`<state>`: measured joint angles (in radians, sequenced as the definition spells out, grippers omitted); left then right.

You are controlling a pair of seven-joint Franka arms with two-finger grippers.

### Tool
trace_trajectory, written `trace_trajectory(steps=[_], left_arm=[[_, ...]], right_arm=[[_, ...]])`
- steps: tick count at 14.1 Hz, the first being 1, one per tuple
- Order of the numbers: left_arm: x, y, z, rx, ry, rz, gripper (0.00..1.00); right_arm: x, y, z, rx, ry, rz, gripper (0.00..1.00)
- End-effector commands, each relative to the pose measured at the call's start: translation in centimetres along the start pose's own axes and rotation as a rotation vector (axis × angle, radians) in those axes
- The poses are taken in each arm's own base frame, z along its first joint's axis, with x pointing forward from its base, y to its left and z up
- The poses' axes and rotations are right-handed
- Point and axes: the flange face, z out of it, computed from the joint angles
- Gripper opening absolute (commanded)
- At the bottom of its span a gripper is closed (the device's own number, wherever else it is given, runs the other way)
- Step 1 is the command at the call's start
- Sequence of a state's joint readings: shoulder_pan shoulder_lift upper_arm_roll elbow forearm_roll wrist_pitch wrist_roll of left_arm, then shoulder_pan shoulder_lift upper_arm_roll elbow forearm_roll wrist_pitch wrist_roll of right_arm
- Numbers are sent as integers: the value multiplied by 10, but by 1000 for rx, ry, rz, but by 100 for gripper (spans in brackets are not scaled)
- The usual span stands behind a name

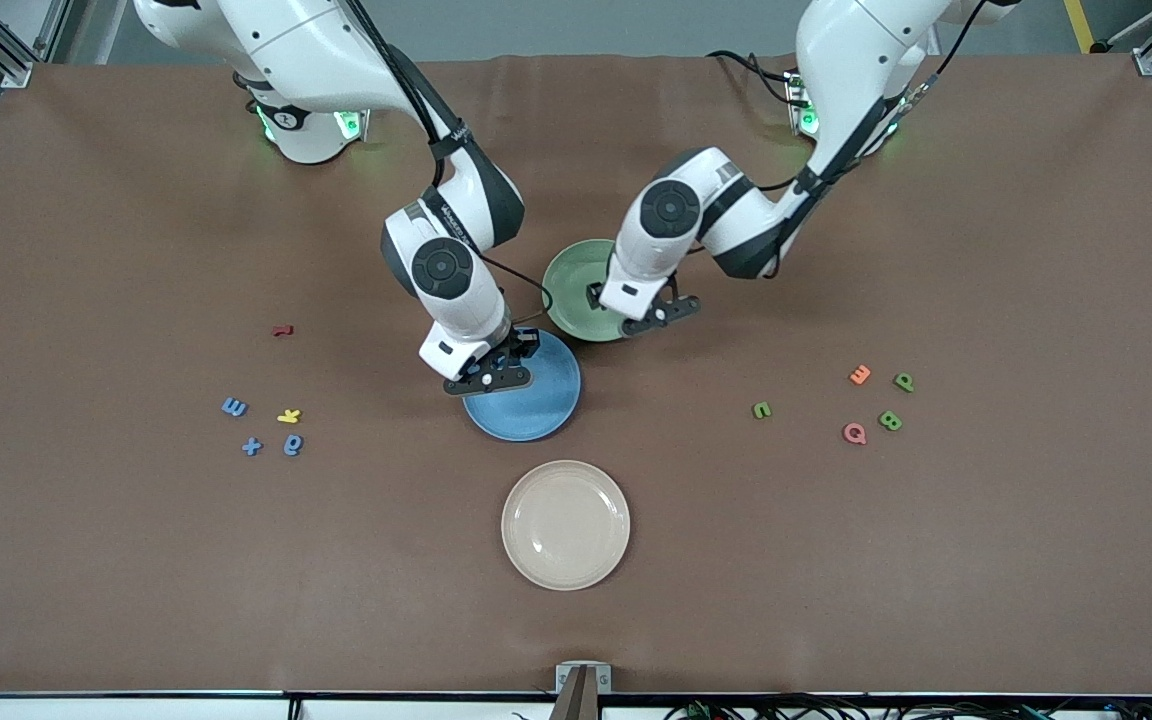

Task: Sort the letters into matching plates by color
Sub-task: 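Drop the N on the green plate while the right gripper drops c on blue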

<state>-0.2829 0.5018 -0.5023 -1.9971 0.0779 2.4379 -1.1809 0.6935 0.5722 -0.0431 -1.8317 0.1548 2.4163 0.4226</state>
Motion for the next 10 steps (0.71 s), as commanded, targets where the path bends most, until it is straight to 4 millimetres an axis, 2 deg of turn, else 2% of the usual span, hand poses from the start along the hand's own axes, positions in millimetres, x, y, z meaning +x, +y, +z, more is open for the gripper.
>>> trace_trajectory(steps=[1, 5, 6, 8, 10], left_arm=[[47, -23, -33, -23, 47, 18, 100], [120, -71, -53, -19, 96, 106, 100], [135, -83, -53, -7, 108, 119, 100], [155, -101, -53, 15, 130, 123, 100], [176, -120, -52, 40, 156, 122, 99]], right_arm=[[0, -11, 14, 6, 7, -3, 20], [-5, -18, 19, 3, 6, -17, 25], [-6, -19, 20, 2, 3, -20, 34], [-8, -19, 20, -3, -8, -20, 96], [-6, -16, -5, 3, -9, -16, 100]])
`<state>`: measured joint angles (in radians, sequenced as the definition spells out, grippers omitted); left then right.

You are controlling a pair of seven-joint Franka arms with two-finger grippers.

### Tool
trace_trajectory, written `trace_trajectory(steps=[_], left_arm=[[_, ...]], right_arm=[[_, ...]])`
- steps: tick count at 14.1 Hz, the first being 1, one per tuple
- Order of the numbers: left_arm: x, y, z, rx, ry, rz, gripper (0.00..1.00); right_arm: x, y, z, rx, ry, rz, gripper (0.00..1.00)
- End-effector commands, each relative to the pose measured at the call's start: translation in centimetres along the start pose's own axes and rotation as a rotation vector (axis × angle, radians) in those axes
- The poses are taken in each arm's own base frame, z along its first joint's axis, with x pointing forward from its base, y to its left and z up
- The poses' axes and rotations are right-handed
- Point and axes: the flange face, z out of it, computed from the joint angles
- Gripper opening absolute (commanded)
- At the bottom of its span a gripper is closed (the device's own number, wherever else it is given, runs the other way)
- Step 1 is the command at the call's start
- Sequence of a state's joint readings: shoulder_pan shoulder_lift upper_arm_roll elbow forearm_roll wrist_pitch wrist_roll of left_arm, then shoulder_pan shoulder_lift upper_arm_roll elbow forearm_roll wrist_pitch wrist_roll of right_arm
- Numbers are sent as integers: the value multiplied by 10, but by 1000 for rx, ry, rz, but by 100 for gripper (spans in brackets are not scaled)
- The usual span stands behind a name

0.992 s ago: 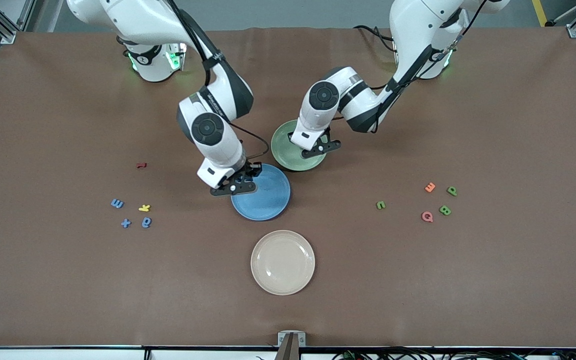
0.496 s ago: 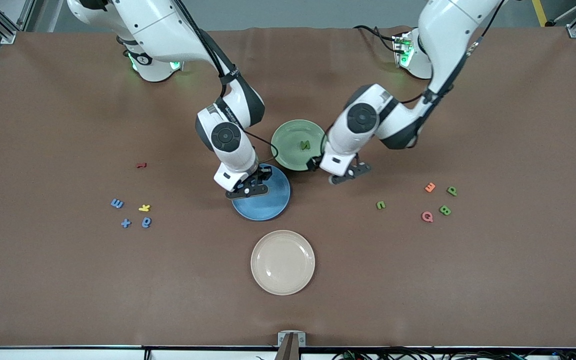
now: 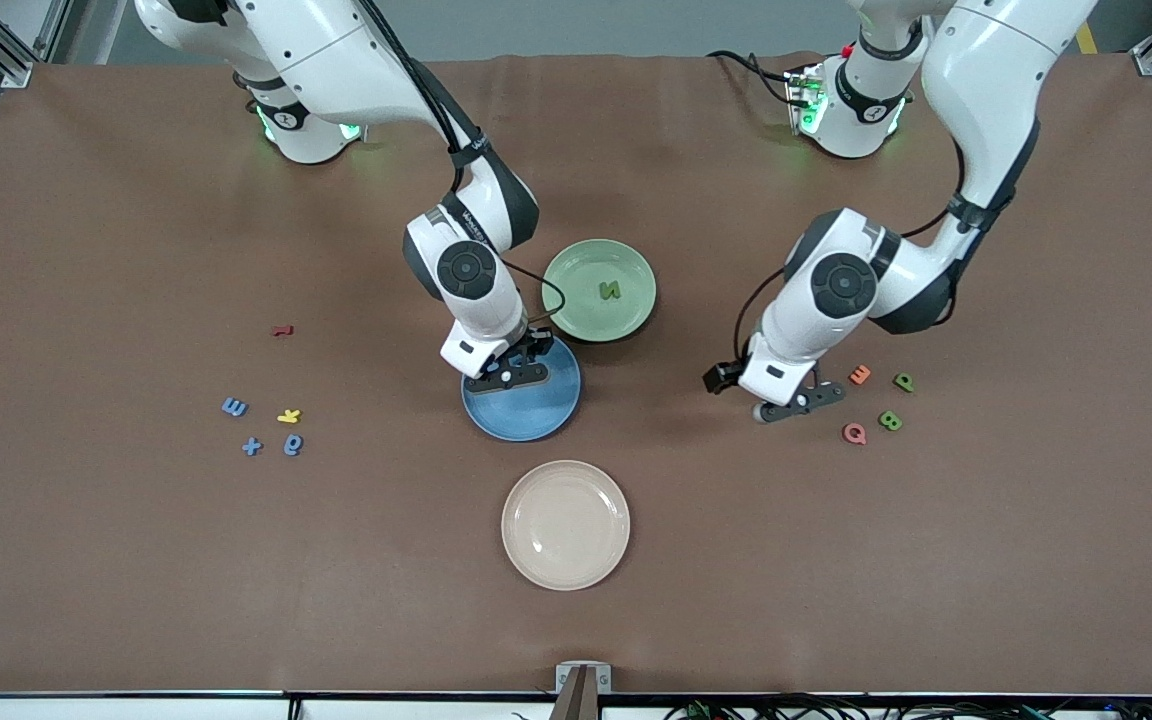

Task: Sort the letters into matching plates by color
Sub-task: 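Move the left gripper to the green u while the right gripper reaches the blue m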

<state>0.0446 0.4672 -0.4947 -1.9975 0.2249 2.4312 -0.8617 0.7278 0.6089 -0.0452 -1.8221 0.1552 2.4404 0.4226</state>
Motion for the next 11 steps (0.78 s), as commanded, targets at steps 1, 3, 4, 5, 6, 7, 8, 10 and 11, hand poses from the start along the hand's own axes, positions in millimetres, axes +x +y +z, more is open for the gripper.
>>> trace_trajectory(steps=[1, 3, 4, 5, 6, 7, 8, 10, 11], left_arm=[[18, -22, 5, 36, 26, 19, 99], [26, -26, 6, 34, 29, 4, 99], [29, -27, 4, 31, 34, -8, 99], [29, -25, 2, 28, 37, -10, 99], [30, -26, 2, 29, 37, -13, 99], [32, -29, 3, 29, 36, -18, 98], [33, -31, 4, 29, 34, -22, 98], [34, -32, 5, 28, 33, -25, 98], [34, -32, 6, 29, 32, -24, 98]], right_arm=[[3, 4, -40, 7, -22, 18, 100], [8, 21, -79, 2, -36, 35, 100], [13, 40, -99, -6, -53, 56, 100], [18, 63, -119, -14, -70, 84, 100], [22, 85, -132, -24, -85, 97, 100], [27, 113, -145, -46, -97, 95, 100], [33, 144, -153, -70, -113, 95, 100], [41, 205, -163, -74, -138, 104, 100], [44, 241, -163, -67, -152, 98, 100]])
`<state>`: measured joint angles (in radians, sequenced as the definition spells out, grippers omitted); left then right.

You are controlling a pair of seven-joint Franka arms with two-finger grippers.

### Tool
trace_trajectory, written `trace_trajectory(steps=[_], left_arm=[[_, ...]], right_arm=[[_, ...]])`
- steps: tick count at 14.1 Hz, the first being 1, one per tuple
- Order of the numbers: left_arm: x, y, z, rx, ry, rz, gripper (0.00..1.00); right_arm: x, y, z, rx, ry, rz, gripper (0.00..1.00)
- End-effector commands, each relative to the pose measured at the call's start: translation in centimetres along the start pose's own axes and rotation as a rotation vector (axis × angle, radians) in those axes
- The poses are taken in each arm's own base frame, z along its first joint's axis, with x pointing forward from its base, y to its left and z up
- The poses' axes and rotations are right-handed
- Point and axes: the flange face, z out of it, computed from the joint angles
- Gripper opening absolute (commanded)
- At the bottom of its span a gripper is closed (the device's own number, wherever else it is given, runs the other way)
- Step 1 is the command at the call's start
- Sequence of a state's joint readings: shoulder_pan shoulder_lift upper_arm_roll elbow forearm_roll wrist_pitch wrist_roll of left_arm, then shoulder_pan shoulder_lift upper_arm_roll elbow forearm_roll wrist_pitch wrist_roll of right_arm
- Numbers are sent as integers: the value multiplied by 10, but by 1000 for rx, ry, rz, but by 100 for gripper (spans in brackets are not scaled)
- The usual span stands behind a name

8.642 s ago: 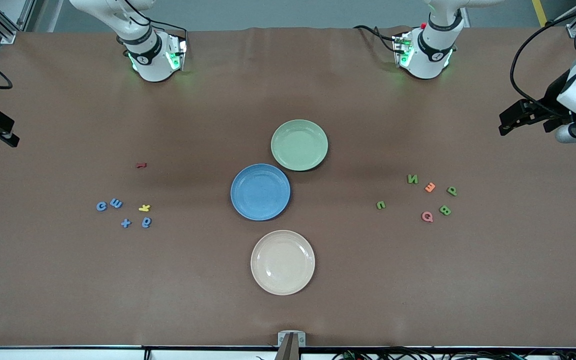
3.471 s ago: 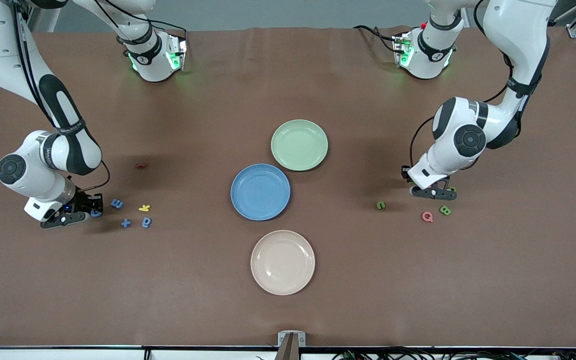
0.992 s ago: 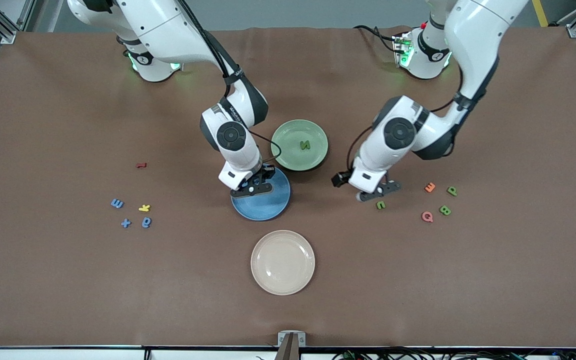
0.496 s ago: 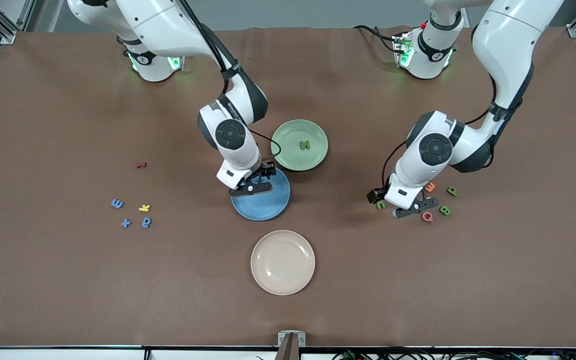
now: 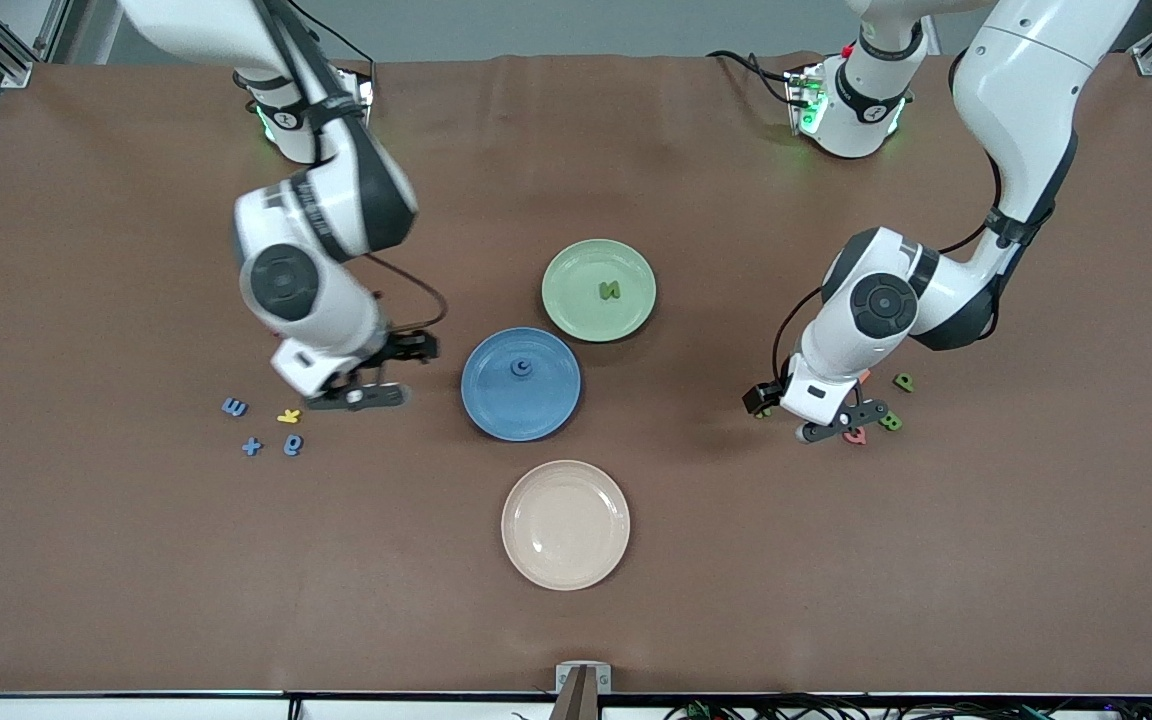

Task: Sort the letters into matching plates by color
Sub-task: 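Move the left gripper to the green u while the right gripper reaches the blue m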

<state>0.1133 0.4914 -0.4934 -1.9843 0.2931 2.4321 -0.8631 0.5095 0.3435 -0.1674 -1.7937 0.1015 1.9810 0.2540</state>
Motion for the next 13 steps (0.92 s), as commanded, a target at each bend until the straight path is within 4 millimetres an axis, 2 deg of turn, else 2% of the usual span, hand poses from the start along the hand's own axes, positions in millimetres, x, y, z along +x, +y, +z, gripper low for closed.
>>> trace_trajectory(steps=[1, 3, 5, 6, 9, 11, 13], left_arm=[[5, 1, 1, 3, 6, -1, 98], [5, 1, 3, 2, 4, -2, 98], [5, 1, 3, 1, 4, -2, 98], [5, 1, 3, 3, 5, 1, 98], [6, 0, 3, 3, 5, 1, 98], [3, 3, 4, 3, 3, 9, 98], [3, 3, 3, 3, 5, 14, 98]], right_arm=[[11, 90, 6, 13, -34, -30, 100], [18, 165, 20, 35, -47, -105, 100], [18, 217, 34, 48, -30, -151, 100], [14, 232, 48, 49, -17, -142, 100], [0, 259, 89, 5, 60, -114, 100], [-6, 266, 114, -6, 92, -101, 100], [-4, 272, 130, -15, 106, -91, 100]])
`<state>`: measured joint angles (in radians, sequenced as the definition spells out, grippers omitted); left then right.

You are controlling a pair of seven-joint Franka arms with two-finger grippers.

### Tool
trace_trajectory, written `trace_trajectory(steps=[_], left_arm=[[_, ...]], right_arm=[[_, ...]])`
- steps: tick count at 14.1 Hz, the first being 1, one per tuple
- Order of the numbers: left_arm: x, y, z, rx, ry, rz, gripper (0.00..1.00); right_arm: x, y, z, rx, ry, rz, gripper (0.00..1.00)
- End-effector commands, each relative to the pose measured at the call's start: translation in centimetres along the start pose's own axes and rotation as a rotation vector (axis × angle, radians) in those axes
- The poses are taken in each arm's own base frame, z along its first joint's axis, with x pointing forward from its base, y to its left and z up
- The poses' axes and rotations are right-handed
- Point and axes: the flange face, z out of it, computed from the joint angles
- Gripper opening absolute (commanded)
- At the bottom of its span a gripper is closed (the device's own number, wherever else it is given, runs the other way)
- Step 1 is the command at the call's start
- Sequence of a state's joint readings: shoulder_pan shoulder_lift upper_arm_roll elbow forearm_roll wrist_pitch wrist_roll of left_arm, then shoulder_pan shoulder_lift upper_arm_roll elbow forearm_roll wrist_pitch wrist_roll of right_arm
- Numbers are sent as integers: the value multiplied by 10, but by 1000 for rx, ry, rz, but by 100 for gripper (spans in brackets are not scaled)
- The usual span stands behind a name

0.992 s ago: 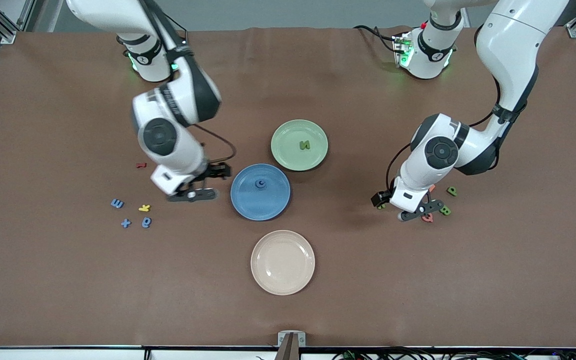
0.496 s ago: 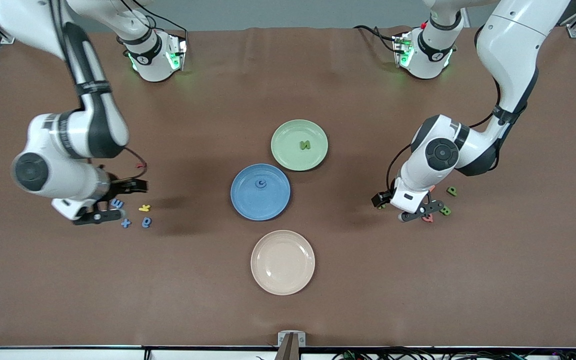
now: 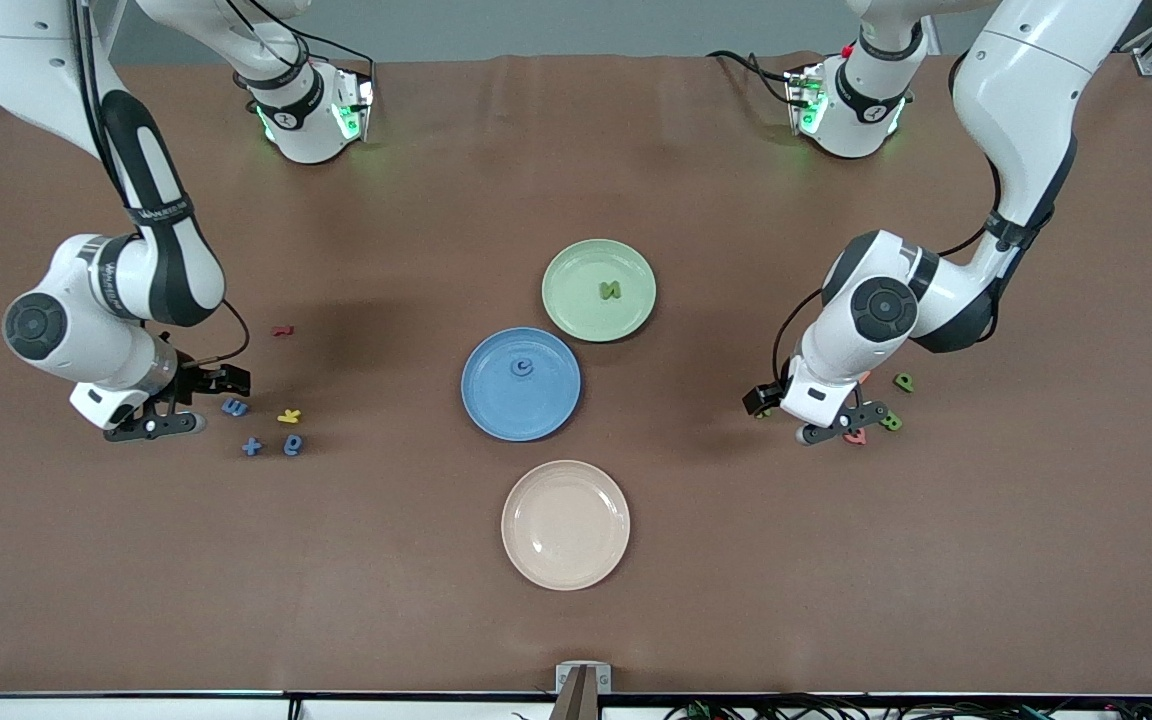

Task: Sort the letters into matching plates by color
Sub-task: 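Move the left gripper to the green u while the right gripper reaches the blue m, then grasp the green u with the left gripper while the right gripper grasps the m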

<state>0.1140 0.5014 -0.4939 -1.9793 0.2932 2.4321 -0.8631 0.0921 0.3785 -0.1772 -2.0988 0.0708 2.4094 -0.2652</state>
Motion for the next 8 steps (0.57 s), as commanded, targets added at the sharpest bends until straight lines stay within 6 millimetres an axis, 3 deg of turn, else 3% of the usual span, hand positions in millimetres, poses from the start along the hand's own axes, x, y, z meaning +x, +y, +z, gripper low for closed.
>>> trace_trajectory(steps=[1, 5, 8], left_arm=[[2, 3, -1, 5, 12, 19, 98], [1, 5, 0, 6, 10, 25, 98], [-2, 7, 4, 7, 5, 29, 98]], right_arm=[[-3, 10, 21, -13, 13, 7, 100], [-1, 15, 56, -32, 31, 12, 100], [1, 18, 58, -32, 33, 17, 97]])
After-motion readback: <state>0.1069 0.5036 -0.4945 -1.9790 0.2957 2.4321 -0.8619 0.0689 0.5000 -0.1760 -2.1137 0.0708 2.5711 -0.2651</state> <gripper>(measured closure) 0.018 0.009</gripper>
